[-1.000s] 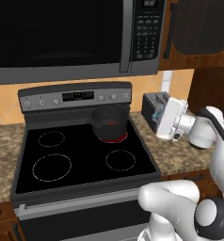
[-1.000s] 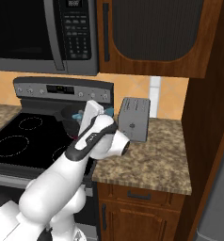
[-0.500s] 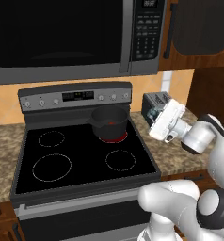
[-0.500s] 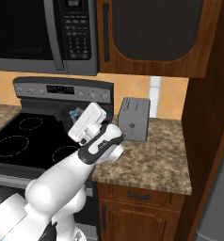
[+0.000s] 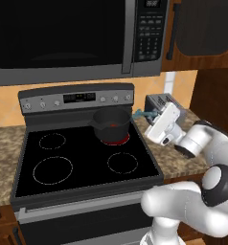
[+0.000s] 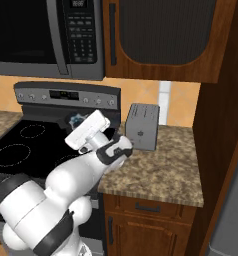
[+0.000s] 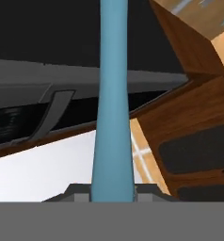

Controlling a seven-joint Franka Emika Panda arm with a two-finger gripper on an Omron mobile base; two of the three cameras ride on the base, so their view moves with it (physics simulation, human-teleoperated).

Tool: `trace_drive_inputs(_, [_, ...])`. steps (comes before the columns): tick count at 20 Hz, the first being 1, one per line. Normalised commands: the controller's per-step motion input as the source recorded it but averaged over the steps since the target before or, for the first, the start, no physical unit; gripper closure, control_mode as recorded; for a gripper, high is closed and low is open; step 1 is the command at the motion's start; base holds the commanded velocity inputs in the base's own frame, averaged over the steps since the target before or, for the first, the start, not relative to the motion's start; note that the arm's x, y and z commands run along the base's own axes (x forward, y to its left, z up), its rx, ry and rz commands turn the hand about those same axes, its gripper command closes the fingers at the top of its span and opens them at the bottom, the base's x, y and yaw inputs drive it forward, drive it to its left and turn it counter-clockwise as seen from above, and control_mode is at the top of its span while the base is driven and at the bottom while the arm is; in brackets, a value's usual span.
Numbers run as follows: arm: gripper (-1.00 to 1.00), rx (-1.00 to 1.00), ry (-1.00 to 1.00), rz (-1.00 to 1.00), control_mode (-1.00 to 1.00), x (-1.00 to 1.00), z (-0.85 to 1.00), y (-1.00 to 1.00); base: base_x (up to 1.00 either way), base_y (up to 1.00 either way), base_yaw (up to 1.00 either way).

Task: Put the bell pepper and sweet potato in the pot. Retrieve the spatula and lightly stir the vegetables in the pot.

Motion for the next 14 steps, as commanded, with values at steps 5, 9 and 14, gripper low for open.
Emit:
trace_drive_inputs(5, [1.00, 0.09, 0.13, 0.12, -1.00, 0.04, 0.14, 0.00, 0.00, 0.00, 0.00])
trace_drive_inputs(9, [1.00, 0.04, 0.10, 0.01, -1.00, 0.00, 0.17, 0.02, 0.00, 0.00, 0.00])
trace_drive_inputs(14, [1.00, -0.05, 0.22, -0.04, -1.00, 0.00, 0.02, 0.31, 0.00, 0.00, 0.00])
